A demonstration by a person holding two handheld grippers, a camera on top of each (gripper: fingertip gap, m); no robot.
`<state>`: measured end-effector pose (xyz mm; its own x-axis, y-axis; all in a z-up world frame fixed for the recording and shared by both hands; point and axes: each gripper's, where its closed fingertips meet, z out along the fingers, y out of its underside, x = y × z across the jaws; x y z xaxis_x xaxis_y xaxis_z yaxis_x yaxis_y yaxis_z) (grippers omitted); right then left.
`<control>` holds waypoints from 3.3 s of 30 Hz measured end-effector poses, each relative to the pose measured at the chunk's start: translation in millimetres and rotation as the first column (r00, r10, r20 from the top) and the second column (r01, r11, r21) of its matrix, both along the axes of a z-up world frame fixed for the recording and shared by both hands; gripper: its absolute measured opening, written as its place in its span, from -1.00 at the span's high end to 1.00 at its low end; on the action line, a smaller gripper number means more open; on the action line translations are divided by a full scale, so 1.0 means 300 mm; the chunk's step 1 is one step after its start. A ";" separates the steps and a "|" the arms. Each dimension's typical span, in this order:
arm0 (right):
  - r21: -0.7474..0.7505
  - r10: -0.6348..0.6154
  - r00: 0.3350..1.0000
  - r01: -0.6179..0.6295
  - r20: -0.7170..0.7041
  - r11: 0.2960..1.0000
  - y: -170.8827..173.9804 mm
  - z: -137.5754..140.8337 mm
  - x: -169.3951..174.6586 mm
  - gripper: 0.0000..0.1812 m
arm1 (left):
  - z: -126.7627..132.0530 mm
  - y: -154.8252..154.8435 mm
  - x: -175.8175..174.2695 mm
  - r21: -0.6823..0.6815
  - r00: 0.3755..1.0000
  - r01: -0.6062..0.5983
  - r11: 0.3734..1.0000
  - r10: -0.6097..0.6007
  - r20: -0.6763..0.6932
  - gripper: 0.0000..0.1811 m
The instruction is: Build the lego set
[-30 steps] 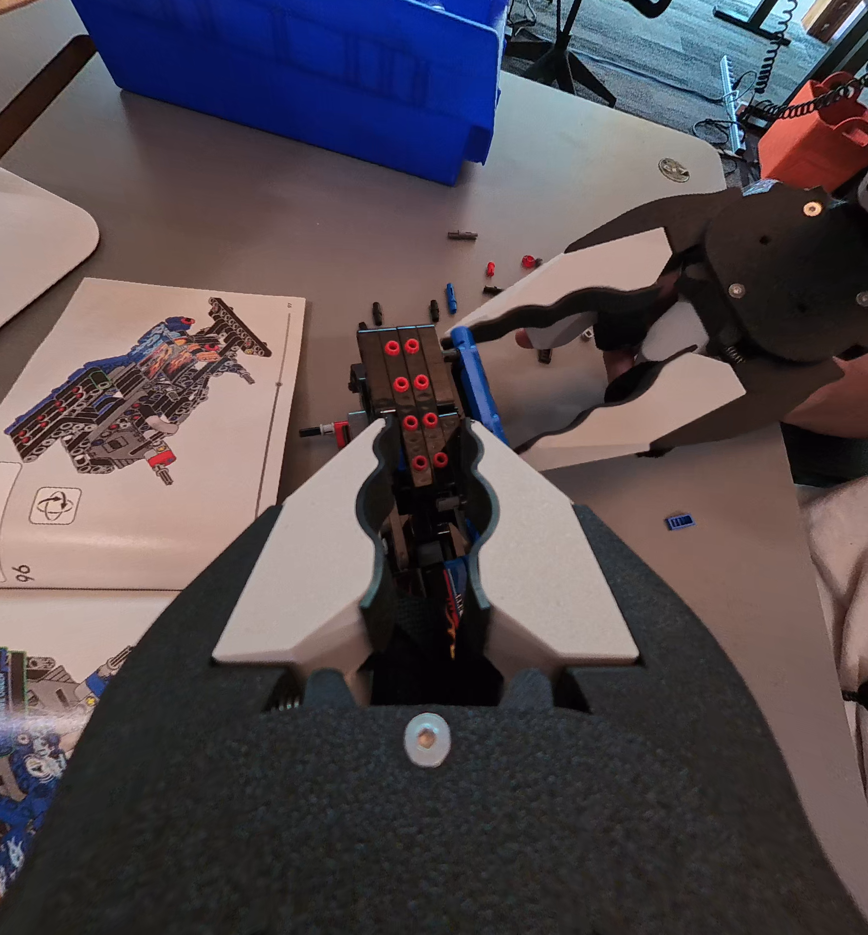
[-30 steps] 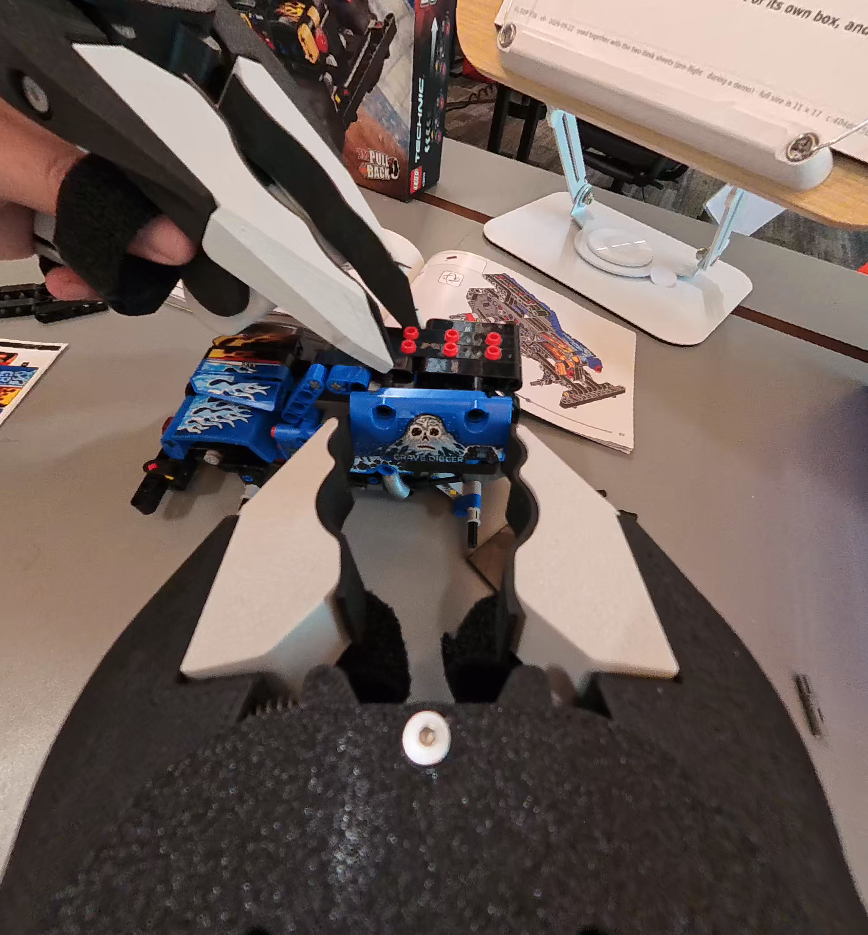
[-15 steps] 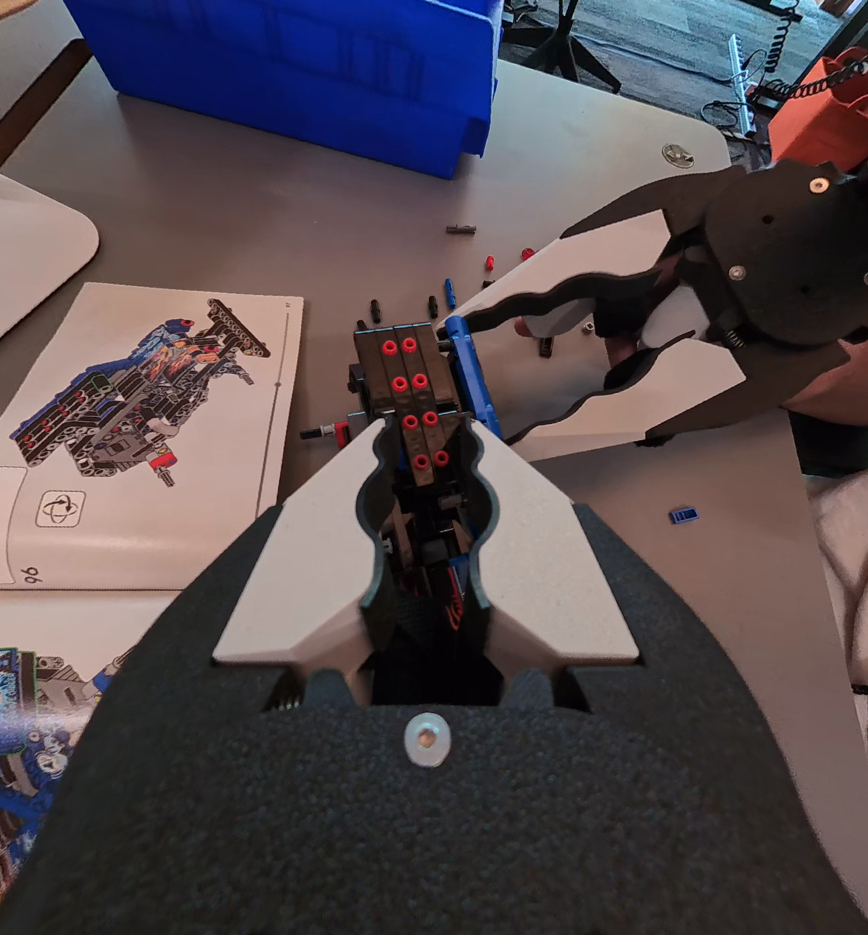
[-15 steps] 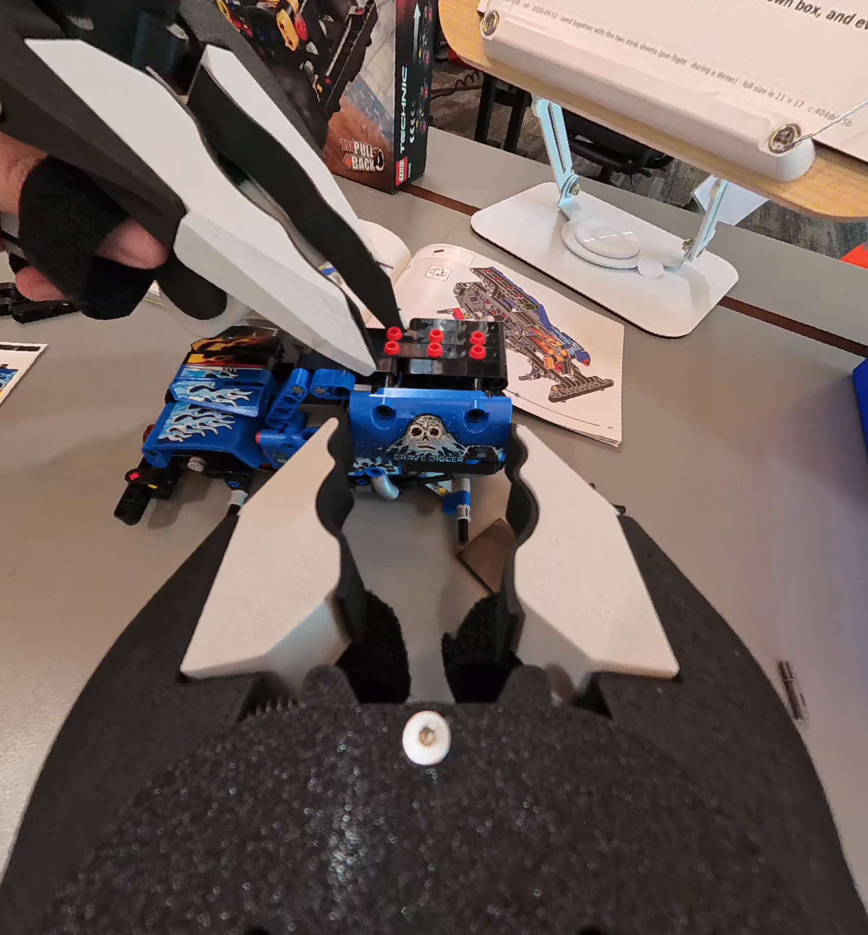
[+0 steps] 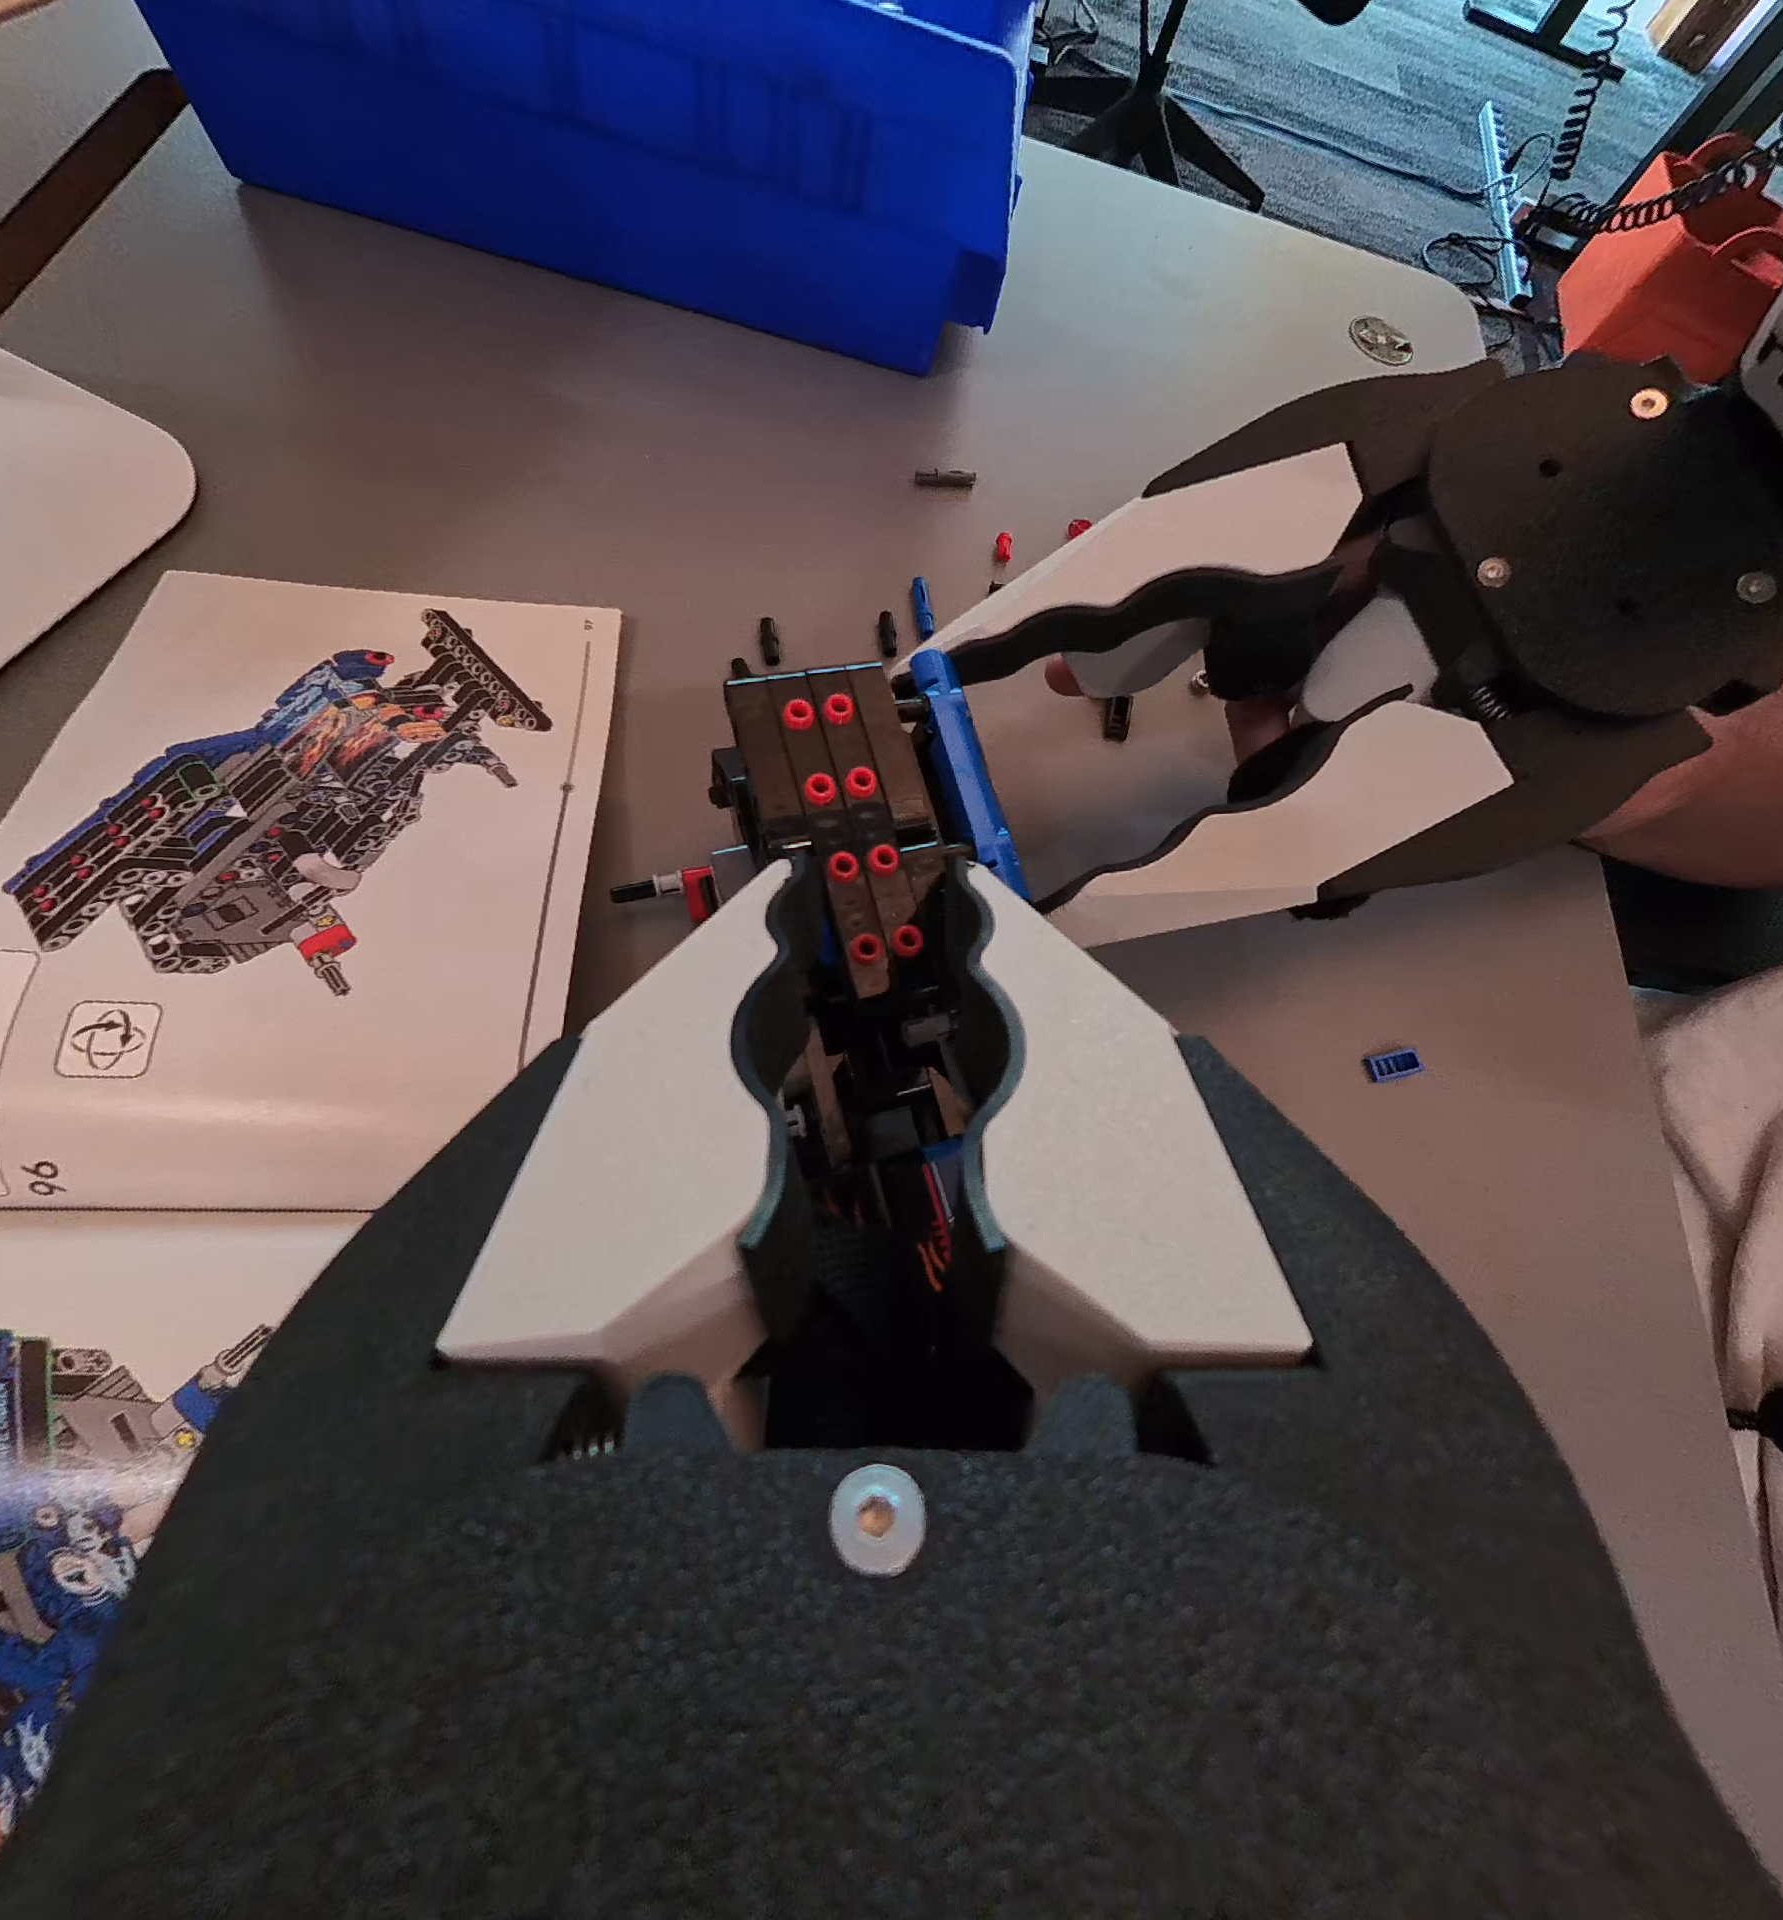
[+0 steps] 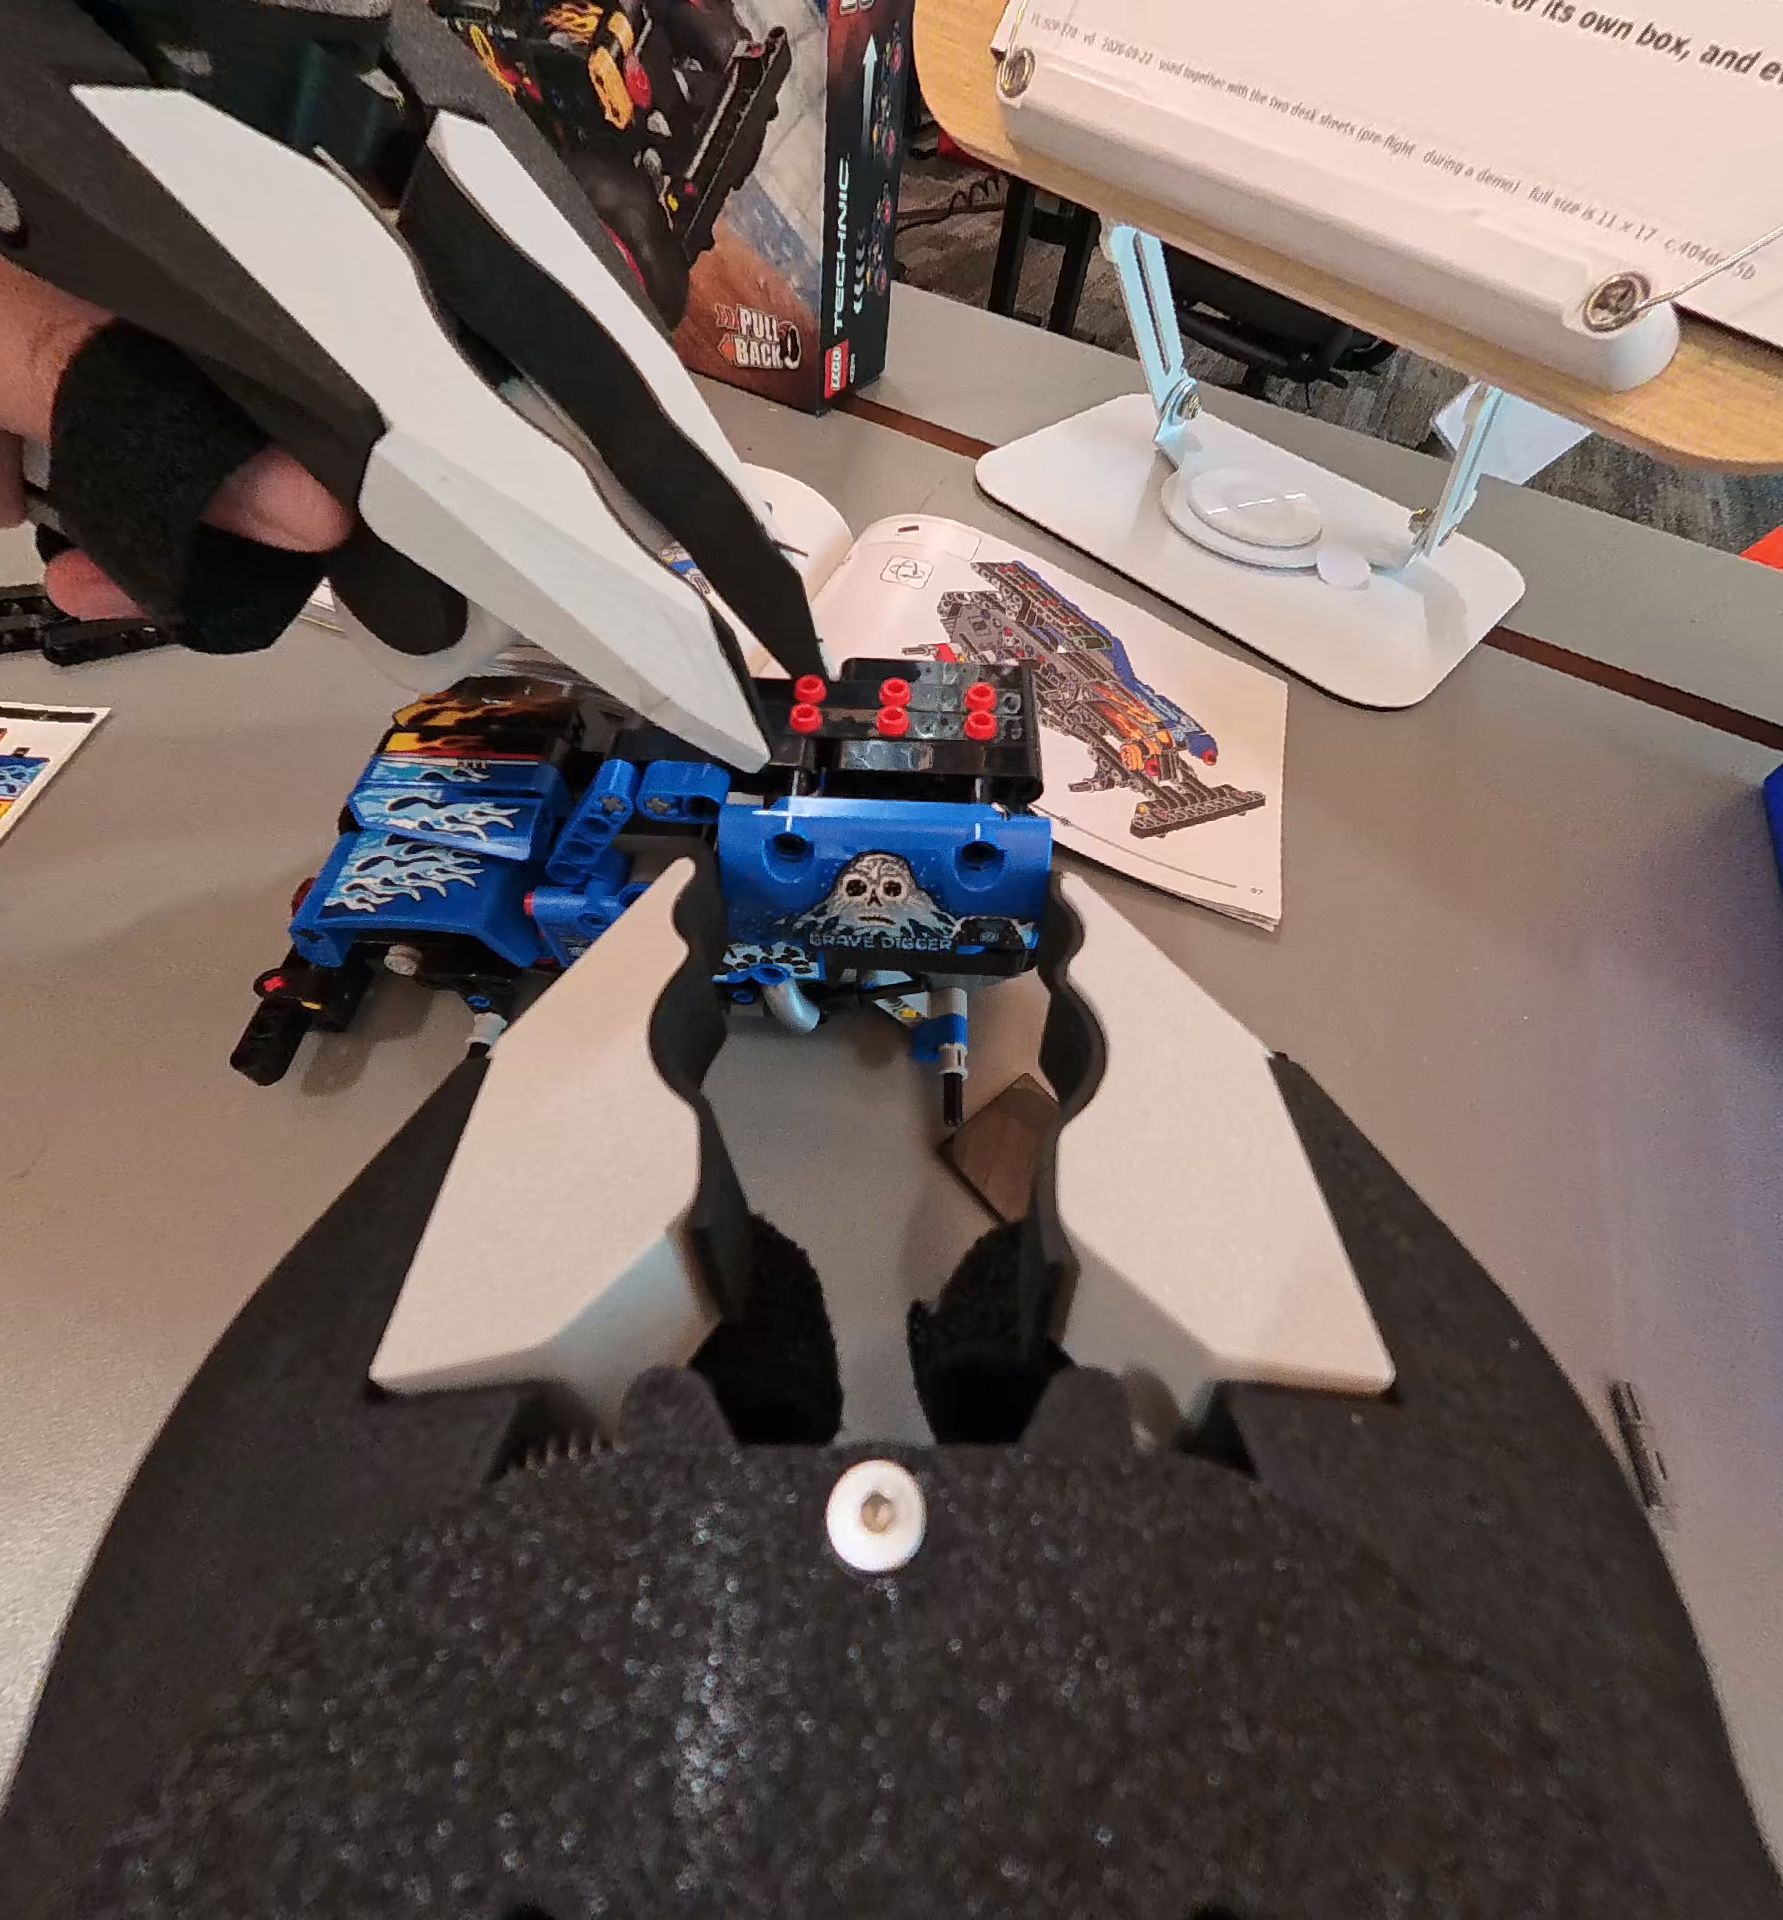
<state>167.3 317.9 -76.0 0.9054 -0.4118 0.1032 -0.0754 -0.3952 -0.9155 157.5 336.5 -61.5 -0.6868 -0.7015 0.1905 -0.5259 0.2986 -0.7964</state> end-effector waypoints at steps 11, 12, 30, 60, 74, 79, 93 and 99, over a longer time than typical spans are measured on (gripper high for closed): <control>0.000 0.010 1.000 -0.010 0.008 1.000 0.004 0.003 -0.002 0.35 | 0.039 0.006 0.009 0.031 1.000 -0.015 0.999 0.016 -0.010 0.32; -0.001 0.010 1.000 -0.010 0.007 1.000 0.005 0.002 -0.001 0.35 | 0.021 0.008 0.012 0.072 0.999 -0.023 0.997 0.025 -0.021 0.31; 0.000 0.024 1.000 -0.024 0.002 1.000 0.010 -0.002 -0.010 0.35 | -0.058 -0.024 0.021 0.250 0.964 0.042 0.967 0.027 -0.266 0.41; 0.046 0.871 0.485 -0.871 -0.079 0.489 0.020 0.003 -0.196 0.33 | -0.057 -0.071 -0.166 0.226 0.916 0.365 0.903 -0.304 -0.263 0.41; 0.035 0.856 0.503 -0.859 -0.120 0.510 0.014 0.002 -0.186 0.33 | -0.050 -0.046 -0.184 0.067 0.988 0.149 0.987 -0.146 -0.056 0.33; 0.040 0.852 0.510 -0.855 -0.114 0.517 0.017 0.004 -0.183 0.33 | -0.042 -0.061 -0.175 0.012 0.992 0.124 0.992 -0.124 -0.023 0.53; 0.172 0.839 0.476 -0.833 -0.265 0.526 0.016 0.018 -0.191 0.35 | -0.042 -0.062 -0.174 0.004 0.992 0.130 0.992 -0.130 0.004 0.53; 0.190 0.793 0.506 -0.789 -0.339 0.584 0.039 0.024 -0.192 0.43 | -0.041 -0.063 -0.174 0.006 0.991 0.136 0.991 -0.137 0.015 0.53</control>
<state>109.7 329.6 -68.9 0.8188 0.4951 -0.2904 -0.0458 -0.4479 -0.8929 105.1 317.7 -73.8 -0.7789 -0.6018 0.1765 -0.4681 0.3705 -0.8023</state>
